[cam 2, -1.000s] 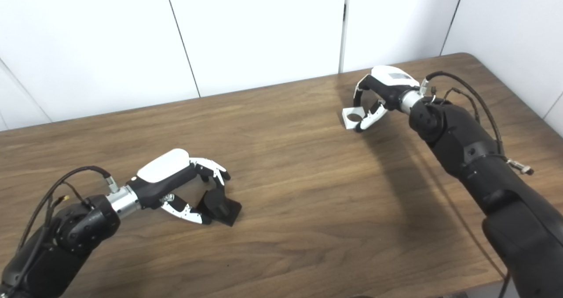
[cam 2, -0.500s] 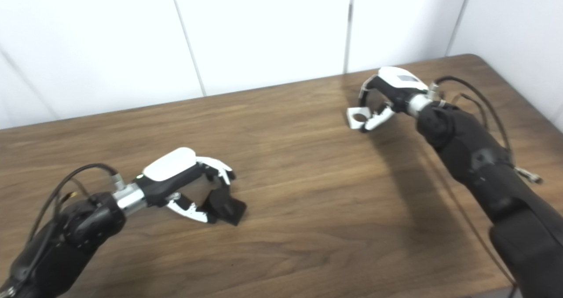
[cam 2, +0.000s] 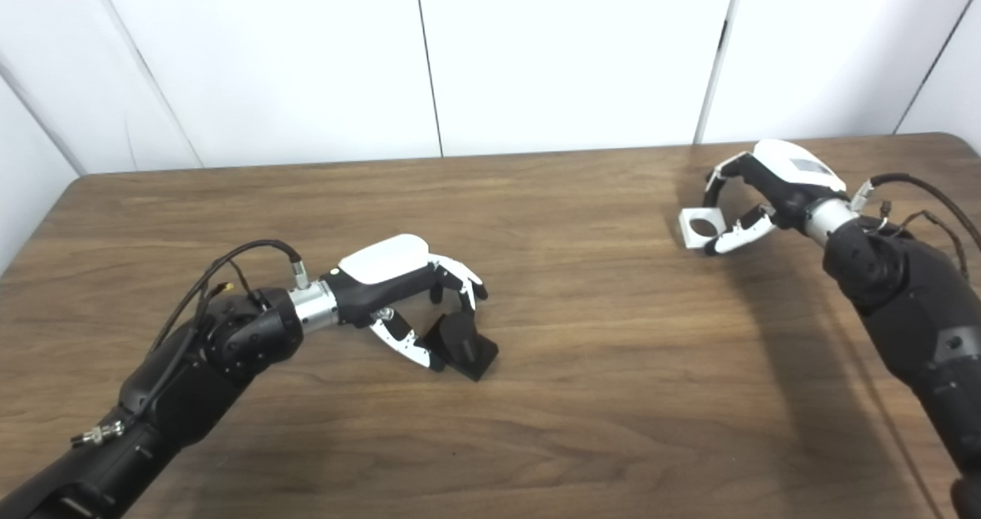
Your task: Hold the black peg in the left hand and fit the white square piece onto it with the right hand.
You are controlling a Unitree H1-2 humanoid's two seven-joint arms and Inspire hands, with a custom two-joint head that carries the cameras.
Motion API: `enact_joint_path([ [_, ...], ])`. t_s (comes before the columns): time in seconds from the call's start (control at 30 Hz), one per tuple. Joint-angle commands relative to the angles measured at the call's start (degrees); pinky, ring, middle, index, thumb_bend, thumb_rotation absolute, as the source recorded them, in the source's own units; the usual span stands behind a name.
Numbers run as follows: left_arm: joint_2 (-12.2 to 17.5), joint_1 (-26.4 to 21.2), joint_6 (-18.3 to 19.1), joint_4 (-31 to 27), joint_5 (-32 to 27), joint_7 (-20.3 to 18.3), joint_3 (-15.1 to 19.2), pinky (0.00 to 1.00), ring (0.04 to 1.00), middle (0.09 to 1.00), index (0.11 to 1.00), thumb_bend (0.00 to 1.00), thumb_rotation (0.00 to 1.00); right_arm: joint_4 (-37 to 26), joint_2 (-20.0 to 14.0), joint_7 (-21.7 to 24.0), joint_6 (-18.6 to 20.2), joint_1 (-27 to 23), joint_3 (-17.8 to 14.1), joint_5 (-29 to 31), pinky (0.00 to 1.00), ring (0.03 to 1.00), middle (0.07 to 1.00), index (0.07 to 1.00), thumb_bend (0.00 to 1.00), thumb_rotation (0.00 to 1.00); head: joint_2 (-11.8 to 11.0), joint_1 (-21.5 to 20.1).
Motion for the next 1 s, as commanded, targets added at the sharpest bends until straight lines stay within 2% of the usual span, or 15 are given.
enact_joint_path([
  [0.0, 0.2, 1.2, 0.57, 0.59, 1.63, -4.38, -1.98, 0.62, 0.758, 0.772, 0.492, 0.52, 0.08, -4.86, -1.13, 0.03, -2.06, -2.13, -1.85, 1.84, 0.79, 0.848, 0.78, 0.484, 0.52, 0.13, 0.17, -0.08],
  [0.17, -0.02, 1.19, 1.33, 0.72, 0.85, -5.04, -1.73, 0.63, 0.765, 0.775, 0.492, 0.52, 0.08, -11.74, -0.57, 1.86, -1.63, -1.15, -3.11, 3.31, 0.82, 0.868, 0.789, 0.483, 0.53, 0.13, 0.4, 0.06],
  [0.37, -0.21, 1.09, 0.57, 1.28, 0.61, -4.91, -1.81, 0.64, 0.767, 0.776, 0.492, 0.52, 0.08, -20.97, -0.23, 5.55, -0.87, -0.35, -3.78, 5.31, 0.81, 0.861, 0.791, 0.482, 0.53, 0.14, 0.46, -0.06],
  [0.67, -0.12, 1.12, 0.62, 1.09, 0.7, -5.13, -1.63, 0.64, 0.768, 0.775, 0.491, 0.52, 0.08, -31.33, 1.82, 11.03, 0.13, -0.29, -3.9, 9.22, 0.77, 0.845, 0.791, 0.481, 0.53, 0.14, 0.65, -0.56],
  [0.97, -0.4, 1.2, 0.62, 1.21, 0.61, -5.12, -1.51, 0.63, 0.762, 0.771, 0.491, 0.52, 0.08, -40.72, 5.09, 17.64, 5.4, -1.29, -2.82, 12.12, 0.72, 0.832, 0.782, 0.479, 0.52, 0.14, 0.7, -0.7],
])
